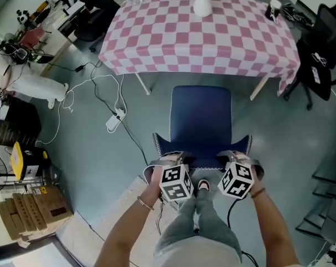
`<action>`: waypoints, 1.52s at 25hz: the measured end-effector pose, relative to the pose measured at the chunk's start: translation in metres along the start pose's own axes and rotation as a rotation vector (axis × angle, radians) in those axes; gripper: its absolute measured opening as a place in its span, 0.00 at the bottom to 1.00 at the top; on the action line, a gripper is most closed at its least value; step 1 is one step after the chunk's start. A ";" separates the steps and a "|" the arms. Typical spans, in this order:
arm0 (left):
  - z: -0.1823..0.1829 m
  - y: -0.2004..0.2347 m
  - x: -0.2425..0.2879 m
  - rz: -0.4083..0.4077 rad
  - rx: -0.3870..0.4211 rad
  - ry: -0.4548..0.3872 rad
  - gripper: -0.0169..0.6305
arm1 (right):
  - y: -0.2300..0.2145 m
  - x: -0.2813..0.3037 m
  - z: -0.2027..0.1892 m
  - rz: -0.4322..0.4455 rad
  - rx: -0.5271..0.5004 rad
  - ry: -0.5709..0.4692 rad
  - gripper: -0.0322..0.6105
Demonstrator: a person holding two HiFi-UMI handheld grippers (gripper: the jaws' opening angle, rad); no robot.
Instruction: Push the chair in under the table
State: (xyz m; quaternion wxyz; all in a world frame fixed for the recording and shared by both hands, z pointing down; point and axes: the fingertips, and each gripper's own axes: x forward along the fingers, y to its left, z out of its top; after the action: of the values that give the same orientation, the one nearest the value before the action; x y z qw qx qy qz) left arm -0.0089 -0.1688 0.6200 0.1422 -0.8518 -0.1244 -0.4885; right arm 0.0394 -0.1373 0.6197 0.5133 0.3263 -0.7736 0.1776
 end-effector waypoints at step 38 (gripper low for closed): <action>0.009 0.151 0.027 0.040 0.015 -0.027 0.17 | -0.145 0.026 0.032 -0.007 0.010 -0.004 0.23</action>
State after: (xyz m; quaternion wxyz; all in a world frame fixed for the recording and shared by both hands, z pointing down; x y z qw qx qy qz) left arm 0.0642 -0.3034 0.6205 0.1569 -0.8595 -0.1128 -0.4732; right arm 0.1107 -0.2705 0.6213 0.5106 0.3319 -0.7727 0.1791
